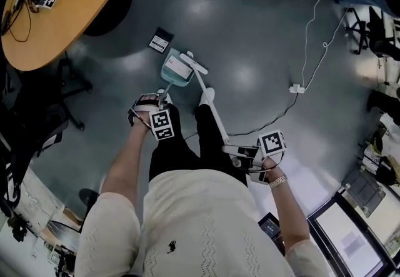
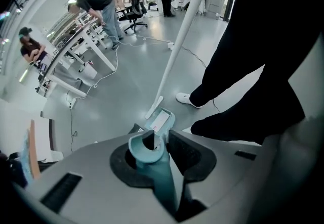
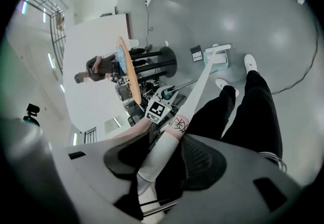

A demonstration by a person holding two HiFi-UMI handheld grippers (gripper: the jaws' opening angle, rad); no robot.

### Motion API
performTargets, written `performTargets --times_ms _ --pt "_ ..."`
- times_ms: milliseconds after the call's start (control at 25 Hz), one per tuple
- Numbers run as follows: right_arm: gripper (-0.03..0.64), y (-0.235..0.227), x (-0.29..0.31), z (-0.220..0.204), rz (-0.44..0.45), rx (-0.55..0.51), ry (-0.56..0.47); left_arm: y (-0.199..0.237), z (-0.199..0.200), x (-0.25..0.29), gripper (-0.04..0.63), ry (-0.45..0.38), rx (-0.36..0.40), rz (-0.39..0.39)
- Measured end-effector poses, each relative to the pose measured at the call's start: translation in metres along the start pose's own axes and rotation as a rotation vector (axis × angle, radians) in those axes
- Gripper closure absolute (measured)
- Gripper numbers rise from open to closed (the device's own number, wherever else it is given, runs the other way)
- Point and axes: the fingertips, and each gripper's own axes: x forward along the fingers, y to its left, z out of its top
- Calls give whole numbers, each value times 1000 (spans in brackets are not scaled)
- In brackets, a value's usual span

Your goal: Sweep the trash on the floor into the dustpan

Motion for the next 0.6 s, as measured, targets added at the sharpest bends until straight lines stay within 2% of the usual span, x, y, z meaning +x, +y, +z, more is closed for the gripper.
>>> performTargets --times_ms 120,320,520,600 --pt "426 16 -8 6 -17 -8 -50 6 -15 -7 503 -4 -36 6" --pt "426 34 -5 32 -47 -44 -110 2 -55 -22 503 -1 -44 20" --pt "423 67 28 74 84 3 -165 0 -110 -36 503 13 -84 17" --pt "423 74 44 92 90 -3 -178 0 -134 -39 503 28 -92 10"
